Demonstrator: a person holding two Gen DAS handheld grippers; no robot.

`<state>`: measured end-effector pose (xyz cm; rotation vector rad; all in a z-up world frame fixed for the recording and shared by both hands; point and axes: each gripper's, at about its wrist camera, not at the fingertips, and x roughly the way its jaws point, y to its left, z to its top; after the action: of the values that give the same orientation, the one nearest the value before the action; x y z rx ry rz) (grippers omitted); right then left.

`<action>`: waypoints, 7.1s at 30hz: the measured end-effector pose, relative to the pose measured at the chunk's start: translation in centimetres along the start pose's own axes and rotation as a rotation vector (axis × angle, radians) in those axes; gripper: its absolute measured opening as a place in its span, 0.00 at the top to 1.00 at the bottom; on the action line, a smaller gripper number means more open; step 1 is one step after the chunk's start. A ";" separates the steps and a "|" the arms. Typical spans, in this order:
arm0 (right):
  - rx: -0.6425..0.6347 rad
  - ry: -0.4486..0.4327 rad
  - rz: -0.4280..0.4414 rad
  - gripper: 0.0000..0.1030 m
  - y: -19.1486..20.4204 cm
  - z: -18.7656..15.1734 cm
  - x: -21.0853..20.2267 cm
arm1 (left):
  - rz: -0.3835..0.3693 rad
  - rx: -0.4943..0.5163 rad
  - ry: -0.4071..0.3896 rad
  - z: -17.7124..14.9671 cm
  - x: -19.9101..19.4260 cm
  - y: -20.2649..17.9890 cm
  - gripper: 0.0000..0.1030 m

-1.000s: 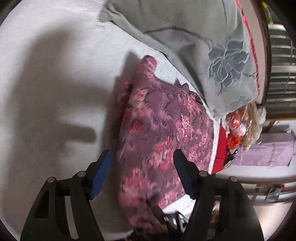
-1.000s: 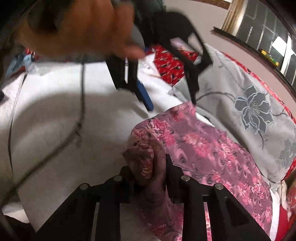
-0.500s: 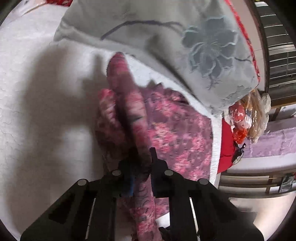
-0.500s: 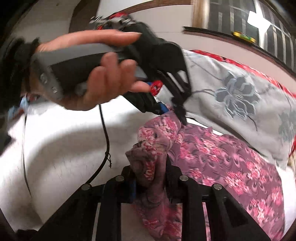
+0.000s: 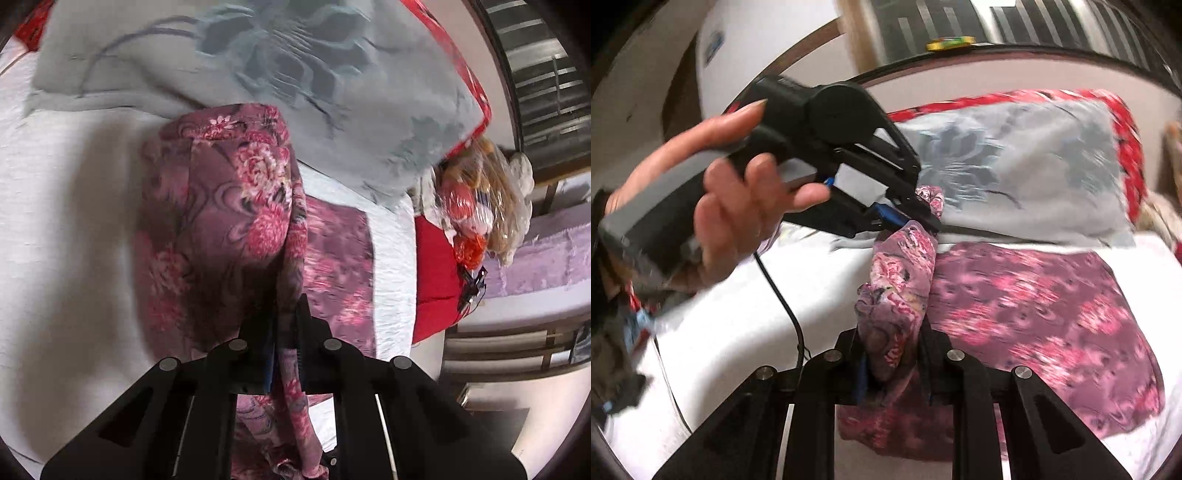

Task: Fold small clothes

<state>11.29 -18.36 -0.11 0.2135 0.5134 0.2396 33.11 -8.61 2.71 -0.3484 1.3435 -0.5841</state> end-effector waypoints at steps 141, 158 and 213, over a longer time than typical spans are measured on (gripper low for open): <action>0.315 0.395 -0.173 0.93 -24.8 3.7 4.3 | 0.185 0.076 -0.103 -9.3 5.6 2.9 0.35; 0.410 0.383 -0.136 0.90 -24.8 -2.1 -3.8 | 0.286 0.155 0.008 -14.9 5.9 1.3 0.35; 0.363 0.361 0.028 0.76 -24.4 5.0 5.8 | 0.012 -0.010 -0.076 -1.7 7.5 1.1 0.64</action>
<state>22.91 -40.63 -4.84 0.5365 0.9127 0.2118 32.49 -11.91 -4.32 -0.3676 1.2754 -0.5492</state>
